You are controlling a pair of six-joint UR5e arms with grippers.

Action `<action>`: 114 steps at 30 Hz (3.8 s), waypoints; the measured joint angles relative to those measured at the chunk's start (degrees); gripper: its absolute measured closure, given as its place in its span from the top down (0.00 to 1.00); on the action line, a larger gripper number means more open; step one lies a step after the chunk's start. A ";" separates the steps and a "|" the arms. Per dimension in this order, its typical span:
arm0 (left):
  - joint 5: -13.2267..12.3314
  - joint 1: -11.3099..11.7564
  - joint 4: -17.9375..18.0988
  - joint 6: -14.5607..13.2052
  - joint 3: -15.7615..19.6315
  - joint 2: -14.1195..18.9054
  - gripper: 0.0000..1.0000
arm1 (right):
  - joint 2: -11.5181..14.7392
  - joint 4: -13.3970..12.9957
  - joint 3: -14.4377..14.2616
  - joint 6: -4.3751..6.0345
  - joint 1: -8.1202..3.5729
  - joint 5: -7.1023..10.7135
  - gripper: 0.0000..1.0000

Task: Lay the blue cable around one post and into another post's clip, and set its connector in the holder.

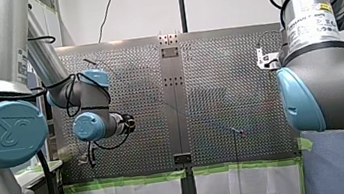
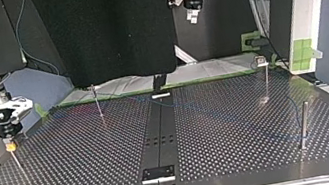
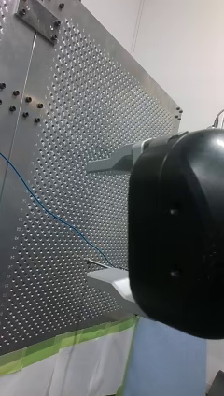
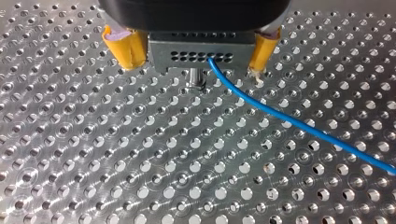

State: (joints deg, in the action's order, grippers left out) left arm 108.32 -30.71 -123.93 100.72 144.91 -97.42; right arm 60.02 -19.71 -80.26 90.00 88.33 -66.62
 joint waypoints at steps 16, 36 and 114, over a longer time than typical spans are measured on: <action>-0.07 0.12 0.55 0.00 0.00 0.01 1.00 | 0.00 0.00 0.00 0.01 0.00 0.00 1.00; -3.36 0.35 2.35 0.00 0.10 0.01 1.00 | 0.00 0.00 0.00 0.00 0.00 0.00 1.00; -3.43 0.36 2.57 0.00 0.09 0.01 1.00 | 0.00 0.00 0.00 0.00 0.00 0.00 1.00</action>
State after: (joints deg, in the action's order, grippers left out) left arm 104.89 -30.34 -121.37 100.72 145.00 -97.41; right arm 60.02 -19.71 -80.26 90.00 88.33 -66.62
